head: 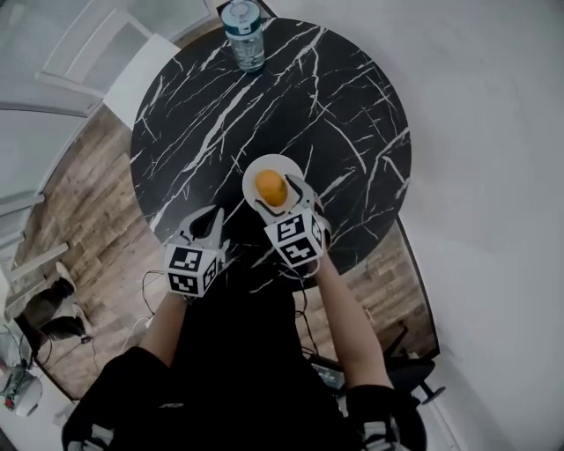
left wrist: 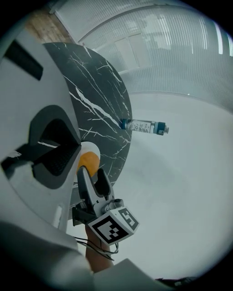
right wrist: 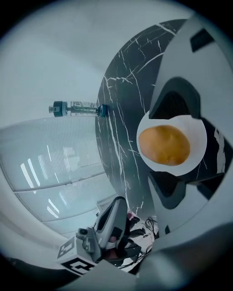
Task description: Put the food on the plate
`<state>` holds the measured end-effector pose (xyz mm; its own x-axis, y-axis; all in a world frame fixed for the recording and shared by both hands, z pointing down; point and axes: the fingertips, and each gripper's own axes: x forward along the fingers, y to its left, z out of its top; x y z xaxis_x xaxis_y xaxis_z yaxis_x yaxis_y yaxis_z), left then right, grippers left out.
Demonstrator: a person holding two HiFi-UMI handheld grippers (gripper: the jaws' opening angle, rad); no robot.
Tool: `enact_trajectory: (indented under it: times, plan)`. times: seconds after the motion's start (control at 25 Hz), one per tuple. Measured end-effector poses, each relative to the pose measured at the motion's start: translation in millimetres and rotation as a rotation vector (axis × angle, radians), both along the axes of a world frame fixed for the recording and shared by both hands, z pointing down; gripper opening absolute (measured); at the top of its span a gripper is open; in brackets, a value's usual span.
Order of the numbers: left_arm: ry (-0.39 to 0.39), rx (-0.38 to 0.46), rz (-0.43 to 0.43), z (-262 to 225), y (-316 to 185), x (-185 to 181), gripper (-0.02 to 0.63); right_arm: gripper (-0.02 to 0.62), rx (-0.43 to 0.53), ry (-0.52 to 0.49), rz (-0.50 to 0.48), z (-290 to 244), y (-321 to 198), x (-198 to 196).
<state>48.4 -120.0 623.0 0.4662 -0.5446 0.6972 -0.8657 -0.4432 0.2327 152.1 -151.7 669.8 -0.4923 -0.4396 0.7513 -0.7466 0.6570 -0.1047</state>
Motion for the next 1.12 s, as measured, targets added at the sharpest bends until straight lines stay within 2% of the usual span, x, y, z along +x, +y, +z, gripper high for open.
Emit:
enact_trajectory:
  times: [0.28,0.32,0.36,0.52,0.6,0.92,1.12]
  plan:
    - [-0.001,0.060,0.058,-30,-4,5,0.000,0.330,0.091,-0.037,0.125,-38,0,14]
    - [0.001,0.068,0.067,-34,-5,6,0.000,0.313,0.107,-0.043,0.149,-44,2,16]
    - [0.004,0.076,0.076,-39,-5,7,0.000,0.253,0.124,-0.049,0.175,-51,3,18]
    - [0.018,0.112,0.113,-54,-1,10,0.000,0.080,0.207,-0.068,0.280,-78,10,27]
    - [0.025,0.129,0.129,-62,4,10,0.000,0.013,0.248,-0.065,0.316,-91,16,29]
    - [0.053,0.211,0.129,-90,38,-3,0.000,-0.005,0.373,-0.055,0.377,-138,54,13]
    - [0.088,0.323,0.131,-129,53,-12,0.000,-0.005,0.498,-0.058,0.439,-183,78,4]
